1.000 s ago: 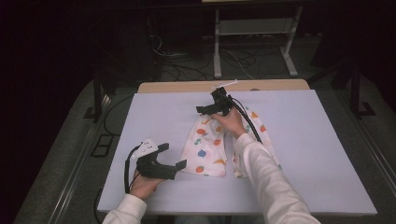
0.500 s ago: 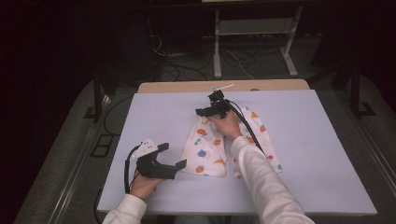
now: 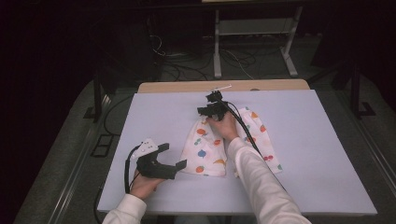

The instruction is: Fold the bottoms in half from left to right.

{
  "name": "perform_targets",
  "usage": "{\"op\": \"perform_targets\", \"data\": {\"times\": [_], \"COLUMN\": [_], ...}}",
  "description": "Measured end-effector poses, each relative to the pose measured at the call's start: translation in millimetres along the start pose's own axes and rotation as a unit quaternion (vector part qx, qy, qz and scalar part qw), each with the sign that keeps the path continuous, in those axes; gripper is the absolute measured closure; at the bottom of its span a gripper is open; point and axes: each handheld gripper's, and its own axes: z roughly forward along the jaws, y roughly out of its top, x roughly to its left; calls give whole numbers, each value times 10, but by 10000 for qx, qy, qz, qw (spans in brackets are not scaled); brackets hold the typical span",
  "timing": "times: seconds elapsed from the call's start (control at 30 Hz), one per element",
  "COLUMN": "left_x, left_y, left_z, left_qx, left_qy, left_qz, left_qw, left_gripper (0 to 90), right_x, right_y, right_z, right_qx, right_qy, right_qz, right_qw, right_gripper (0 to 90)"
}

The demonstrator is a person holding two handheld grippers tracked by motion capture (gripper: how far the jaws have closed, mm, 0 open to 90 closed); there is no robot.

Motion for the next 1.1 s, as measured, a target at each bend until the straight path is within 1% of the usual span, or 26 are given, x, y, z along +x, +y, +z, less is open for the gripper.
{"op": "perform_targets", "data": {"times": [0.03,0.07,0.1,0.17,0.2,0.27,0.3,0.37,0.4,0.43,0.47,0.5,0.57,0.63,0.67,0.77,0.97,1.1], "left_x": [0,0,2,3,3,4,4,4,4,4,5,5,5,5,9,12,18,29], "left_y": [0,0,0,0,0,0,-1,-1,-1,-1,-1,-1,-2,-2,-1,-2,-6,-9], "left_z": [1,1,2,2,2,2,3,5,6,6,7,7,7,6,5,9,14,16], "left_qx": [3,3,7,11,10,11,14,18,23,23,26,26,30,28,33,45,92,119], "left_qy": [-8,-8,-9,-6,-5,-6,-7,-6,-9,-9,-13,-13,-8,-10,-7,-12,38,71], "left_qz": [4,4,4,6,7,5,6,6,2,2,3,3,4,6,3,-18,-41,-88], "left_qw": [10000,10000,10000,10000,10000,10000,10000,10000,10000,10000,10000,10000,10000,10000,10000,10000,9999,9999], "left_gripper": [0,0,0,0,0,0,0,0,0,0,0,0,0,0,0,0,0,0], "right_x": [-3,-3,-8,-8,-8,-13,-13,-14,-7,-7,-5,-5,6,10,10,13,37,17], "right_y": [2,2,3,4,5,3,3,2,3,3,2,2,4,2,1,4,15,27], "right_z": [5,5,15,20,30,37,46,54,67,67,86,86,116,121,124,126,132,114], "right_qx": [14,14,19,24,55,59,70,70,109,109,123,123,178,173,181,172,191,210], "right_qy": [-31,-31,-80,-99,-140,-165,-224,-251,-316,-316,-394,-394,-508,-579,-602,-633,-662,-618], "right_qz": [56,56,132,151,188,186,214,232,260,260,253,253,283,277,293,300,205,277], "right_qw": [10000,10000,9999,9998,9997,9997,9995,9994,9991,9991,9988,9988,9982,9978,9976,9974,9974,9975], "right_gripper": [518,518,547,554,573,579,596,605,615,615,629,629,662,703,707,752,846,862]}}
